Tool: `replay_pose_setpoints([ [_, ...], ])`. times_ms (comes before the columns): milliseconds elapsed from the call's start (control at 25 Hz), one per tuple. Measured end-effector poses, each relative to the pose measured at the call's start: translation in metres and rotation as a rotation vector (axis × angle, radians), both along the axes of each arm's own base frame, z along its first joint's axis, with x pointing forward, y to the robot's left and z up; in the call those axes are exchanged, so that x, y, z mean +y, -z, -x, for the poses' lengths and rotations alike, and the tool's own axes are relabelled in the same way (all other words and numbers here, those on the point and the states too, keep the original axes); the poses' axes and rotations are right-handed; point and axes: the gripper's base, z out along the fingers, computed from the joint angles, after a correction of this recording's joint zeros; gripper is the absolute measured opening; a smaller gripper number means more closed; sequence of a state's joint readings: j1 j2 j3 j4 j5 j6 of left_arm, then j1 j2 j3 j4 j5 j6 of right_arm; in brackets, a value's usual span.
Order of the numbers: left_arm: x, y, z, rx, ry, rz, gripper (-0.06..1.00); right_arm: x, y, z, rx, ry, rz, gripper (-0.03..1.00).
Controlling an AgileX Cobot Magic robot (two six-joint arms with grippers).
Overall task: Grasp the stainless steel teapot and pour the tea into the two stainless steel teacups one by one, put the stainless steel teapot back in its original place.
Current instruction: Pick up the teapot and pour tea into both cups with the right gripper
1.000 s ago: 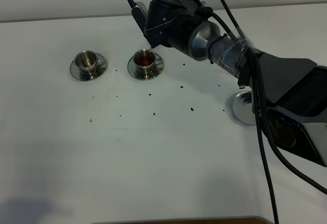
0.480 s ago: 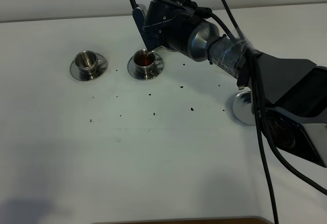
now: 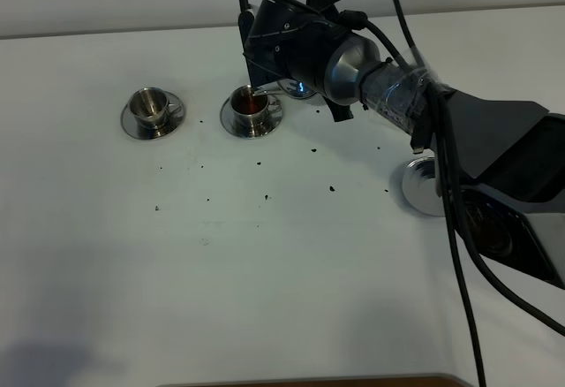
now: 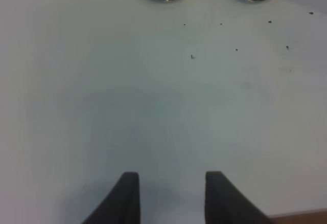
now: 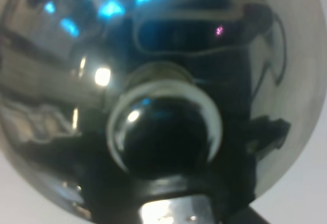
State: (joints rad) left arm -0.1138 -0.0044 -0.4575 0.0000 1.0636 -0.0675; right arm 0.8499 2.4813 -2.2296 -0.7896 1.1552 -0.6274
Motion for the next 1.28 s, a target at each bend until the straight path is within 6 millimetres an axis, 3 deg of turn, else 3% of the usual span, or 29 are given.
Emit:
replay_pose_setpoints([
  [240,0.000,0.000,0.000,0.000,0.000,0.000,0.37,0.000,-0.029,0.006,0.024,0.084,-0.127,0.19],
  [640,0.000,0.000,0.000,0.000,0.000,0.000,0.37,0.009,-0.044,0.016,0.116,0.183,-0.363,0.19],
  [920,0.000,0.000,0.000,0.000,0.000,0.000,0.37,-0.012,-0.077,0.021,0.215,0.306,-0.560,0.19],
  [1040,0.000,0.000,0.000,0.000,0.000,0.000,0.37,-0.023,-0.073,0.025,0.317,0.372,-0.609,0.19],
  [1280,0.000,0.000,0.000,0.000,0.000,0.000,0.37,-0.031,-0.040,0.035,0.458,0.452,-0.569,0.19],
])
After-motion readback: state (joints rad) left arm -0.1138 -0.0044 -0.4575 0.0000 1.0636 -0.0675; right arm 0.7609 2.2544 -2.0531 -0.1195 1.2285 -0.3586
